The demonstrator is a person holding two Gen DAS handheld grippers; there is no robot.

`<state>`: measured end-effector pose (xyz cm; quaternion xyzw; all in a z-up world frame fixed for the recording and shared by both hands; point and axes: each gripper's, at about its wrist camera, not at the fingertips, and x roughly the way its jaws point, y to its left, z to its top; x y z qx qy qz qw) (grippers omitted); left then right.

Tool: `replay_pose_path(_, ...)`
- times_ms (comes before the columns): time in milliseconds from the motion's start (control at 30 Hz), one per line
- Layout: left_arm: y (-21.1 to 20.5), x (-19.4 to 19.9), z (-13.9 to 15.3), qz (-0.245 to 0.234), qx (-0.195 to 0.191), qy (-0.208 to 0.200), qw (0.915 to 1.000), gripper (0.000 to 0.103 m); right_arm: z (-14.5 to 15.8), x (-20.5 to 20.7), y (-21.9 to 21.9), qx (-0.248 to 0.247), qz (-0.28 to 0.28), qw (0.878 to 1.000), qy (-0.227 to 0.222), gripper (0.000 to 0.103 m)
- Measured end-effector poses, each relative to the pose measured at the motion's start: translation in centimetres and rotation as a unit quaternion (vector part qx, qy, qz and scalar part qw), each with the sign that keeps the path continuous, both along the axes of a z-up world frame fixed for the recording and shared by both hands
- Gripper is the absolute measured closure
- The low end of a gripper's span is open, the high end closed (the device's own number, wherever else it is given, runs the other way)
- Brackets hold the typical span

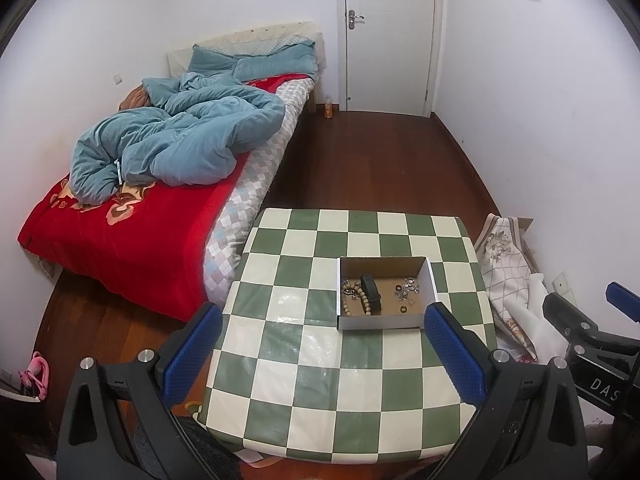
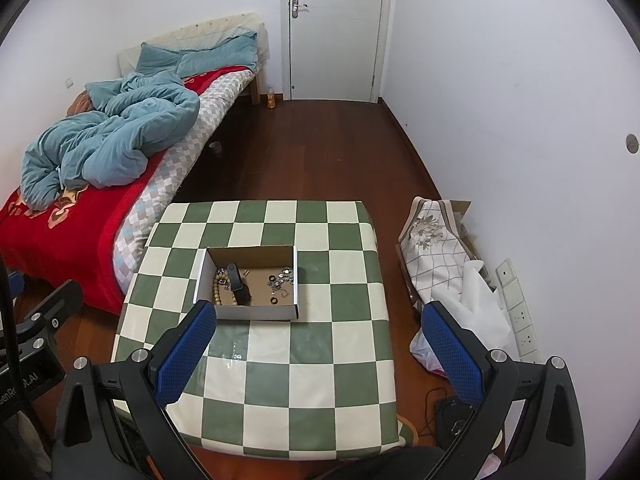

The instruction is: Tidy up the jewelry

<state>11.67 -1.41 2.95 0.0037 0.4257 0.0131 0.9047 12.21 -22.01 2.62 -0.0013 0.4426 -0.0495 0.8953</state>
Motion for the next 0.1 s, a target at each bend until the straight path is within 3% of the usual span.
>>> replay_pose_path(100,0.03,-0.18,-0.03,-0.001,-0.007,-0.003,1.0000,0.000,-0.06,-0.22,0.05,-0.001,-0.001,1.000,-0.001,0.000)
